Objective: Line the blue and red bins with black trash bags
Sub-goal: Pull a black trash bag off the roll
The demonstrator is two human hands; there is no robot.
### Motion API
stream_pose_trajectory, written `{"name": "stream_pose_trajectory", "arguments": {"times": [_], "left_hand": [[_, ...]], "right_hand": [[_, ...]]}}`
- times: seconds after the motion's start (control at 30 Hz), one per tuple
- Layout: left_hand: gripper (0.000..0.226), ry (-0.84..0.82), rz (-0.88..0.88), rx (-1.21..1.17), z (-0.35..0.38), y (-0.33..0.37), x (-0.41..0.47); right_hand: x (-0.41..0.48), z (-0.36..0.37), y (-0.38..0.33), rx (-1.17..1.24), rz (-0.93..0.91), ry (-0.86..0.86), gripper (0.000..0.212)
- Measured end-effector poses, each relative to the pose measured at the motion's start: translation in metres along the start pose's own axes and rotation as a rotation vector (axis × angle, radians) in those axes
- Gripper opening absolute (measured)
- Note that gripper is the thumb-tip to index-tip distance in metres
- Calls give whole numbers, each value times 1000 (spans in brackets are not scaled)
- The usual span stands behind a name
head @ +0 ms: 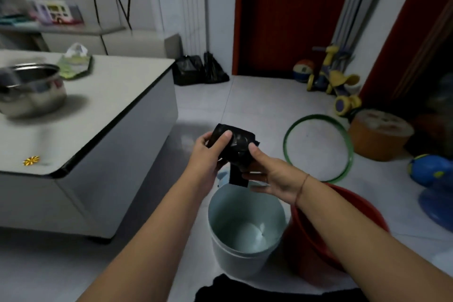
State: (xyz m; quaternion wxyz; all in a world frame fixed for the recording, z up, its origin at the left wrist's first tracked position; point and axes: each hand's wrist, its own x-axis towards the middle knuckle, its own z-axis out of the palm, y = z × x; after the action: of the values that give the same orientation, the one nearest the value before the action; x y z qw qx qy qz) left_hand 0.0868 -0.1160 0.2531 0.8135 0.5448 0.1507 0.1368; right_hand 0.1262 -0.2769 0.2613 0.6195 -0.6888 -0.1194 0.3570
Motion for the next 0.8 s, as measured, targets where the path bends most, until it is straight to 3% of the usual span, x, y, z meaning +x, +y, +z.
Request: {"name": "stream_pose_trajectory", "arguments": {"times": [0.1,0.23,0.4,0.47,0.63,0.73,0.8], "left_hand": [[50,-31,-38,-54,31,3,-9],[45,20,-164,-153,64,-8,-20],[41,-77,-447,-394,85,-27,-31],[48,-123,-508,-502,88,-31,-36],[65,-246,-494,-694,83,-32,-35],[61,-262,-426,-754,79,-29,-34],[55,-224,-365,-699,79,-29,-31]], "right_hand": [[-9,-11,-4,215,-135,38,52],[-14,-18,0,404,-300,164,55],[-7,-22,5,447,-360,482,20],[-3,-23,4,491,-357,567,19],[-3,-35,-2,489,-397,642,12],[-7,-44,-4,550,-400,632,8],[-10,-41,-5,590,-399,518,25]]}}
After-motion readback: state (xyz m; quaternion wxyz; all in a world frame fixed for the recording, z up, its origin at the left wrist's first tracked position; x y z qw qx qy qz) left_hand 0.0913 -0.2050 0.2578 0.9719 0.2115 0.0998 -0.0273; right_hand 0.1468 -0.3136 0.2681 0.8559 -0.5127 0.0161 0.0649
